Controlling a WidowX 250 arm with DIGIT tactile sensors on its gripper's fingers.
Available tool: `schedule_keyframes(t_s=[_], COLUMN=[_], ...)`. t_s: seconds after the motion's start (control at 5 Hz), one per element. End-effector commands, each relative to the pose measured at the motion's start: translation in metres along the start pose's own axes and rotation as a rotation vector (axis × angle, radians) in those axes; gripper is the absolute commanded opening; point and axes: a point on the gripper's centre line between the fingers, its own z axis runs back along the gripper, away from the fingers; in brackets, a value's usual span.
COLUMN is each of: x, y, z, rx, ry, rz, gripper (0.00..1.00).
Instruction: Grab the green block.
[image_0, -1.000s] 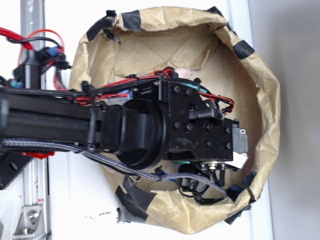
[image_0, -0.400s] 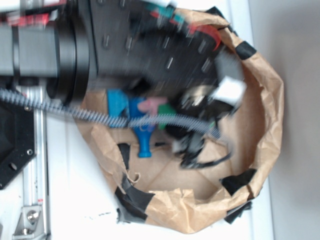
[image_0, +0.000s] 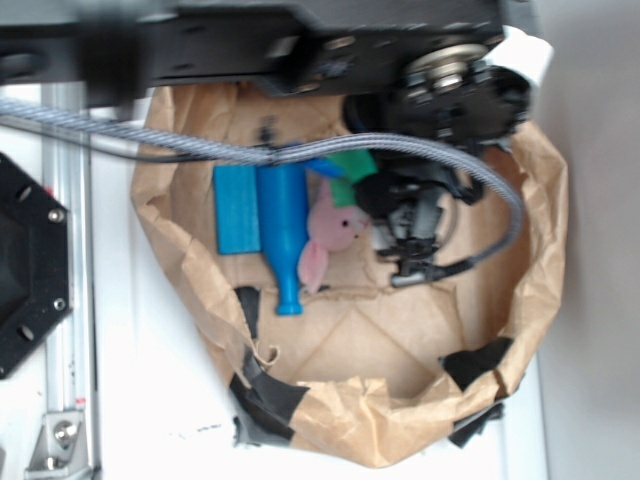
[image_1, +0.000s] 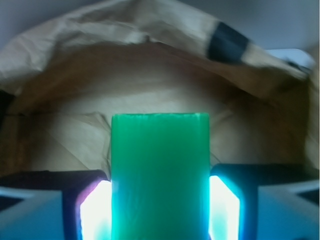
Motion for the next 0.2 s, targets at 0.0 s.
schedule_keyframes(t_s=[0.0], x=[-0.0128], y=[-0.0301], z=[0.0113], rx=[0.003], ry=[-0.056], rz=[-0.033], gripper=[0.0])
